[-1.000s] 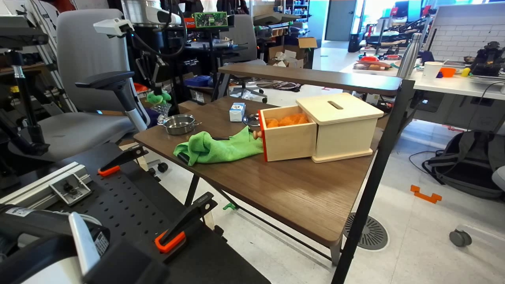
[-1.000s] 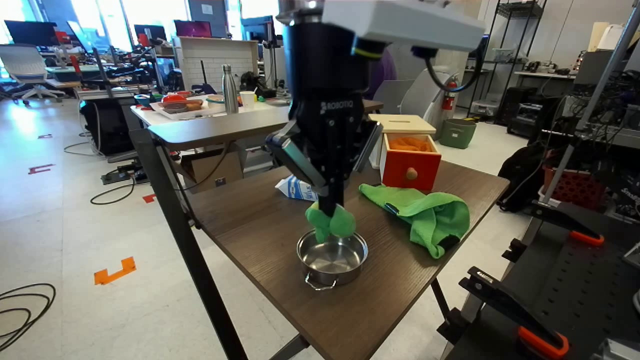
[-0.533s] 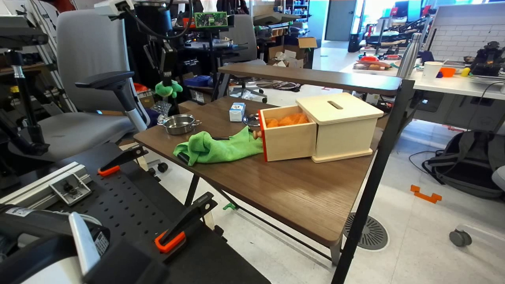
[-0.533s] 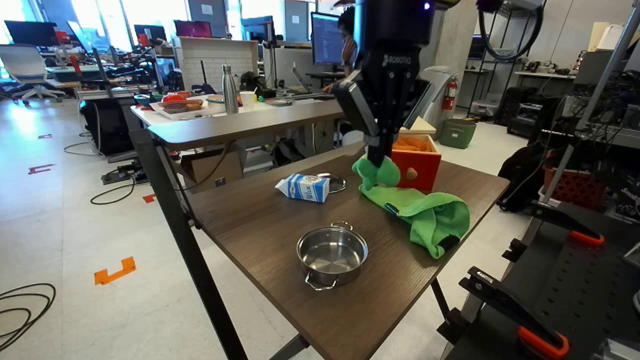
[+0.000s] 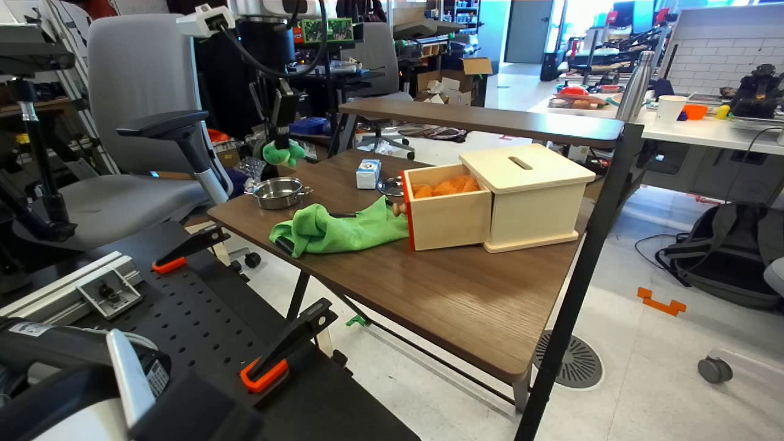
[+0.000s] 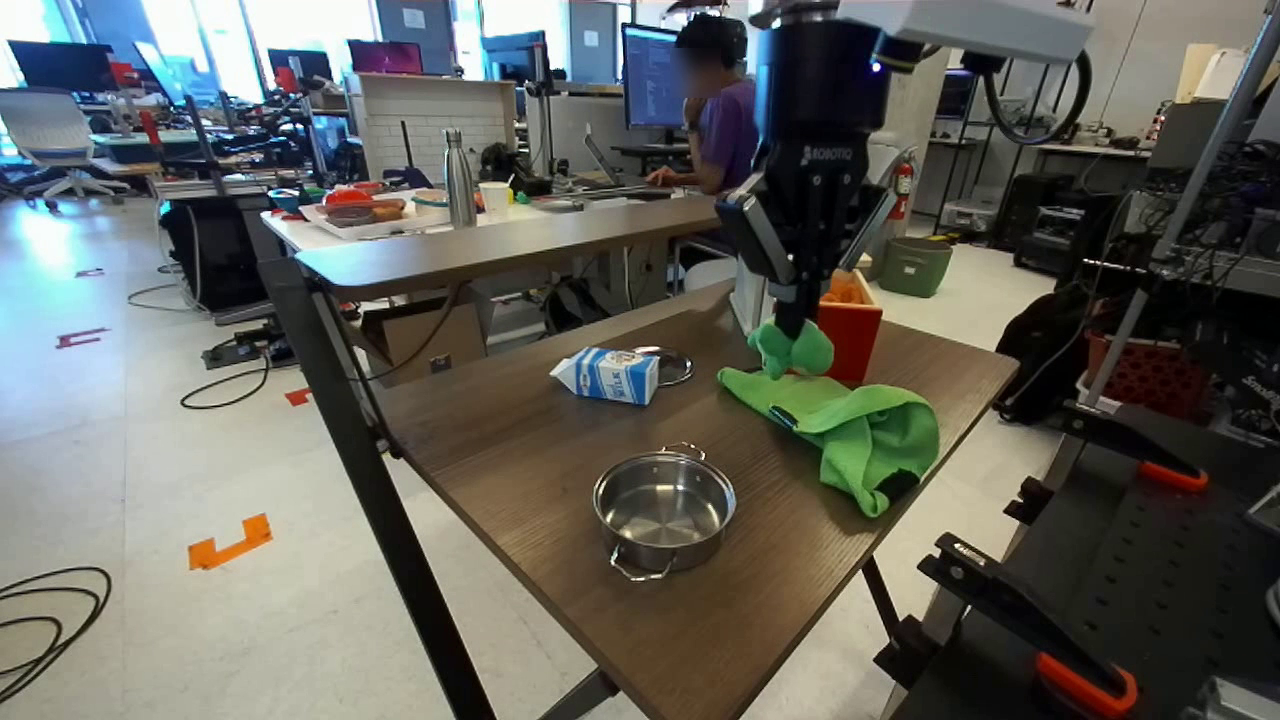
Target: Pick up the green toy and move it close to the edge of the table.
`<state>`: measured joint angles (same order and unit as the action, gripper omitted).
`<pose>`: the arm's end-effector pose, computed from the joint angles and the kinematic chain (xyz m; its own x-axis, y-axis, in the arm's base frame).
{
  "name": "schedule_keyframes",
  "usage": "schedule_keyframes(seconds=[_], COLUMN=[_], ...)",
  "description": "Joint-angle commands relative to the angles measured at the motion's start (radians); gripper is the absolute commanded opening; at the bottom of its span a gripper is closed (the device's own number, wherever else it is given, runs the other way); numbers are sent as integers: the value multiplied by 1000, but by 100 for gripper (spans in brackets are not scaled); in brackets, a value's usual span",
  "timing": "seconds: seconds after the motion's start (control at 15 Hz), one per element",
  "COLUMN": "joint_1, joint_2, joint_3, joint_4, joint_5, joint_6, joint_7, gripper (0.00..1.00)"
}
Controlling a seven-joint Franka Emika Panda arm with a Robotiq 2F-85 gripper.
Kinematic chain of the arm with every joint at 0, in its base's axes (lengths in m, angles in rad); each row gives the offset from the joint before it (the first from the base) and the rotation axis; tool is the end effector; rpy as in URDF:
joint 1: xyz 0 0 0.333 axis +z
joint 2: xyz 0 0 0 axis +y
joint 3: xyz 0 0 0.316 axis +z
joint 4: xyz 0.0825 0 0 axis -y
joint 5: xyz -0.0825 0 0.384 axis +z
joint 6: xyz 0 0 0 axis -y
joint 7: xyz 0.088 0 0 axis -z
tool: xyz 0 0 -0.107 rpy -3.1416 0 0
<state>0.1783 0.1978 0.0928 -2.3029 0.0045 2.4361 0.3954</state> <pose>0.5006 0.1396 0.2561 0.9894 -0.1286 -0.0669 -0.1285 -0.9917 0.0053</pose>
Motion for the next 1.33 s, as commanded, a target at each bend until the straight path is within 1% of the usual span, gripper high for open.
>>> schedule_keyframes(seconds=[0.0, 0.33, 0.6, 1.0, 1.07, 1.13, 1.27], joint_1=[-7, 0, -5, -1, 0, 0, 3], joint_2=[52, 118, 168, 234, 245, 252, 261], joint_3=[-9, -20, -16, -6, -7, -7, -9], joint_4=[10, 15, 25, 57, 66, 72, 82], joint_5=[11, 13, 50, 130, 139, 146, 153], joint_6=[25, 22, 25, 84, 84, 84, 81], joint_7=[1, 10, 6, 2, 5, 4, 7], gripper=[2, 2, 2, 2, 32, 33, 46])
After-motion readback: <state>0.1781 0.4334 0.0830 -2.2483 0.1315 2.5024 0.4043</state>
